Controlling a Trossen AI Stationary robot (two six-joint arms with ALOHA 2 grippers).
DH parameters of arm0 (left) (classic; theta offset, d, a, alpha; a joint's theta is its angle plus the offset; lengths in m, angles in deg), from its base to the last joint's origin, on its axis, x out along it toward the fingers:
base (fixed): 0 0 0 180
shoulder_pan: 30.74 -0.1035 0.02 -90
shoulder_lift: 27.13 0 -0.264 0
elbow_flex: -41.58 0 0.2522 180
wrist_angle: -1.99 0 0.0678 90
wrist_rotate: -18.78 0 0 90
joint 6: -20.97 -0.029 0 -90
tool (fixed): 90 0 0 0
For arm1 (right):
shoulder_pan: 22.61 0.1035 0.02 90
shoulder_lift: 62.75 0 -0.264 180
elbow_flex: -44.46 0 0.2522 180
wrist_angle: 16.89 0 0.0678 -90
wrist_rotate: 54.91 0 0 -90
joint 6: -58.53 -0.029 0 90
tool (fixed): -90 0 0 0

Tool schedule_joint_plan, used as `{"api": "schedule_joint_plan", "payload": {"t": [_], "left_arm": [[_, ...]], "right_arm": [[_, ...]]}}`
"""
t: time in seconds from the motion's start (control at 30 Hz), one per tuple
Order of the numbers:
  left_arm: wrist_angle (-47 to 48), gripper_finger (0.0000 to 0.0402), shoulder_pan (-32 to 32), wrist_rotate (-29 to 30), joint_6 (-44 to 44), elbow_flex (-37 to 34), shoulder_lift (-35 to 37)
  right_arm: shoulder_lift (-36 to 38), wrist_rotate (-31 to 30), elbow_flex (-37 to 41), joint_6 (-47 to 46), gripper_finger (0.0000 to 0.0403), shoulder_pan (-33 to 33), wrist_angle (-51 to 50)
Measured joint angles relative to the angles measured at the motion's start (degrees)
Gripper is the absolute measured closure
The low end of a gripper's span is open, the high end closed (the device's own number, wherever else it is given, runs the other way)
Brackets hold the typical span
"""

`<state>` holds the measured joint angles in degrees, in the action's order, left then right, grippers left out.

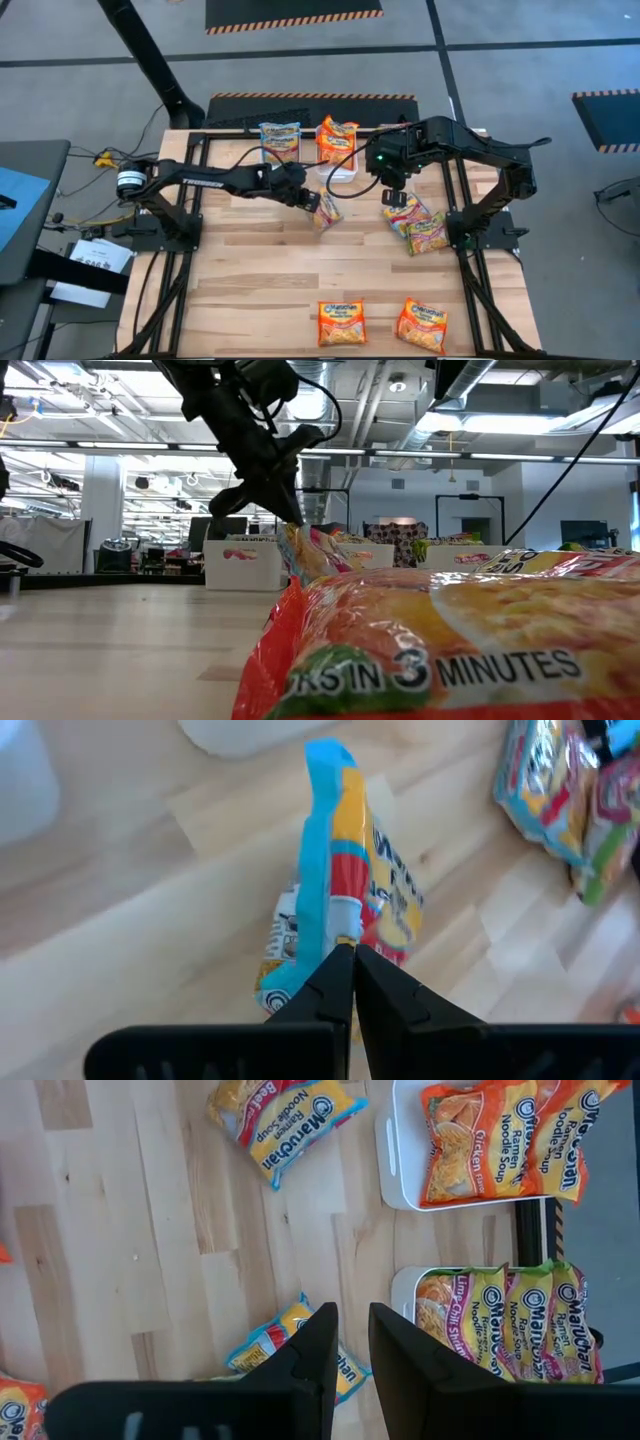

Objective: Sort Maruchan noodles
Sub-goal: Put the blue noodle pack into the left white bin

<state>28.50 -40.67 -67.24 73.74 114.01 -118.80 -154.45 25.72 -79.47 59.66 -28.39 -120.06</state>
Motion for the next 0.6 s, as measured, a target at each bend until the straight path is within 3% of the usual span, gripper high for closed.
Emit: {"api": "schedule_joint_plan", "payload": {"t": [0.4, 0.6], "left_arm": [[7.6, 0.0401, 0.6, 0.0, -0.1, 0.0, 1.2], [10.0, 0.0401, 0.6, -0.1, -5.2, 0.0, 5.2]], "right_arm": [[0.0, 0.3, 0.0, -1.2, 0.0317, 0.0, 0.3], [0.0, 0.3, 0.0, -4.2, 0.0317, 0.0, 2.9]]}}
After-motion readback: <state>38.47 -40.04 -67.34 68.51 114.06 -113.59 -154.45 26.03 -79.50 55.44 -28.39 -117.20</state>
